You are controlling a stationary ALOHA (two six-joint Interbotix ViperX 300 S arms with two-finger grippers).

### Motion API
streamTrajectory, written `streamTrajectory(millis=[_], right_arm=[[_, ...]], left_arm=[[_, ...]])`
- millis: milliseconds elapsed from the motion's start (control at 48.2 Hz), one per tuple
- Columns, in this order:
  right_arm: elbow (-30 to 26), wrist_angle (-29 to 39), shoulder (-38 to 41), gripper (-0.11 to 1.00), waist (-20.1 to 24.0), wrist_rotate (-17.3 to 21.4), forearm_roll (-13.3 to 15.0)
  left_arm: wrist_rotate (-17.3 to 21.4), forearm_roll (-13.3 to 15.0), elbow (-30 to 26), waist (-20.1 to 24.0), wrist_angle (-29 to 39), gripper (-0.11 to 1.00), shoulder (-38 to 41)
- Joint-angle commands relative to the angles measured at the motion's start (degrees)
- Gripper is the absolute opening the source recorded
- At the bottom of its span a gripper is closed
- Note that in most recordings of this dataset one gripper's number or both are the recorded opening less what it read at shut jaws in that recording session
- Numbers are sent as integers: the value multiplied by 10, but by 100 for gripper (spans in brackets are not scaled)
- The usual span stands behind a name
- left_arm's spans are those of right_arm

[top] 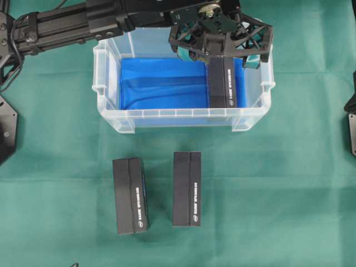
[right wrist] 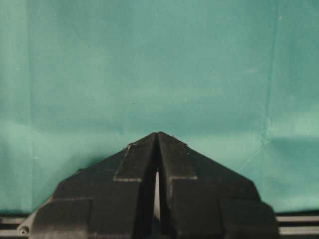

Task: Take the box out of the case with the left arm.
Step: 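Move the open left gripper over the right black box in the case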

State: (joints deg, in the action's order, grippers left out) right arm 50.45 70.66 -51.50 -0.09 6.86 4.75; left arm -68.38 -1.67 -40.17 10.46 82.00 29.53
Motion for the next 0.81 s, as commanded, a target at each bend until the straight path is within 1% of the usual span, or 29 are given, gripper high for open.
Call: streamTrajectory(millis=[0, 539, 788], right_arm=[[-15, -1, 3, 2, 0, 2, -1], [-15, -1, 2, 2, 0, 1, -1], [-14, 3, 3, 2, 0, 2, -1]], left_arm=[[-1, -1, -7, 1, -1, 96, -12], [-6, -1, -8, 0, -4, 96, -13], [-15, -1, -4, -1, -12, 96, -12]])
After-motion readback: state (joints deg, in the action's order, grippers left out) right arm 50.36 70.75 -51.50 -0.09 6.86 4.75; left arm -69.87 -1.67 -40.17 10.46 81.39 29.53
